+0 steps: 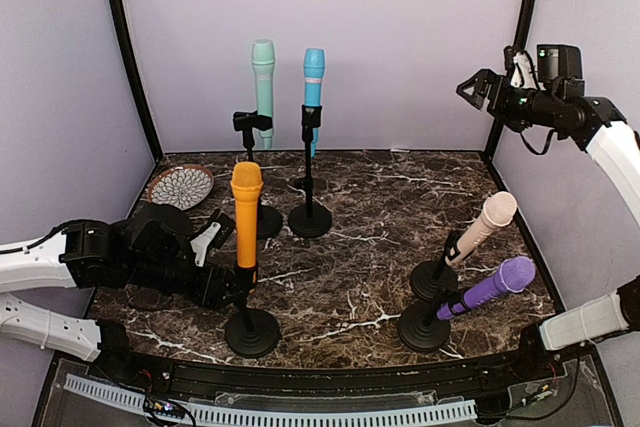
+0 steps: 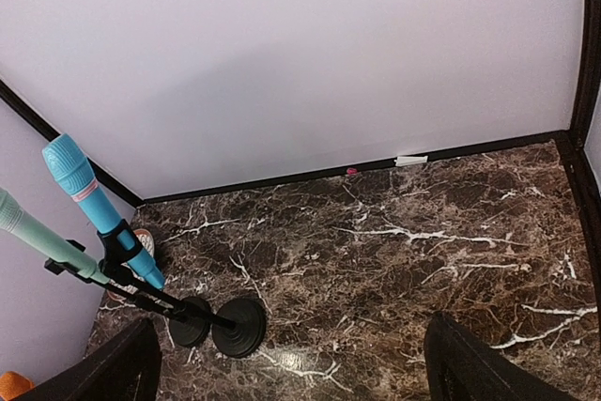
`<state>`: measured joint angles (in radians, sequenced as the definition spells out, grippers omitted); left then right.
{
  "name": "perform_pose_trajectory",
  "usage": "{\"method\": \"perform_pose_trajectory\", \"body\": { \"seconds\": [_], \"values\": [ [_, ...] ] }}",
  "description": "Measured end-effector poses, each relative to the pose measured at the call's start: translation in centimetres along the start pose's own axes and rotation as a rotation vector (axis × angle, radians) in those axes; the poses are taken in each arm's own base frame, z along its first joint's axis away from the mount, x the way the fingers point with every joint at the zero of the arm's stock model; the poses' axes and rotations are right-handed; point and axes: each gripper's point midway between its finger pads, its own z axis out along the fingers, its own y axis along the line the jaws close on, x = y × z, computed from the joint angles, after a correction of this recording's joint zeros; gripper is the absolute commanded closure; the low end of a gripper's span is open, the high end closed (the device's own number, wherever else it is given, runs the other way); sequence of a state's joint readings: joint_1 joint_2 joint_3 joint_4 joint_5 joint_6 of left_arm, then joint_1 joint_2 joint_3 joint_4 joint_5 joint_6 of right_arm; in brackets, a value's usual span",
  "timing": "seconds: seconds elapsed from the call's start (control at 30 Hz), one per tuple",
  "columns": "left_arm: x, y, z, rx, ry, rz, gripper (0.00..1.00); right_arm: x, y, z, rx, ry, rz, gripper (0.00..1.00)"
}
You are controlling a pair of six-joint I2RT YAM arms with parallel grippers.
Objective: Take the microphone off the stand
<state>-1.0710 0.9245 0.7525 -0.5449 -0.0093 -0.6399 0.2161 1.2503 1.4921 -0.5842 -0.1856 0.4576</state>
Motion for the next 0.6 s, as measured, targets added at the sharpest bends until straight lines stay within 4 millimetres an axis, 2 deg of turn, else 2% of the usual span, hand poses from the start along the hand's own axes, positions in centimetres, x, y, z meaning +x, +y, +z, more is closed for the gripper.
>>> {"method": "perform_pose_trajectory", "body": {
  "seconds": [0.2,0.37,0.6],
  "values": [
    [0.1,-0.2,-0.1,0.010,-0.003,0.005,0.66,-0.1,0.2,-0.3,-0.004,-0.005,-0.001,0.01],
    [-0.2,-0.3,-0.2,0.006,-0.020,0.023,0.81,-0.1,1.1,-1.5,-0.027,-0.020,-0.012,0.01],
    [-0.4,-0.2,-0.2,-0.005,-0.027,0.065,0.93,-0.1,2.3,-2.7,-0.070,-0.024,-0.014,0.01]
  ]
}}
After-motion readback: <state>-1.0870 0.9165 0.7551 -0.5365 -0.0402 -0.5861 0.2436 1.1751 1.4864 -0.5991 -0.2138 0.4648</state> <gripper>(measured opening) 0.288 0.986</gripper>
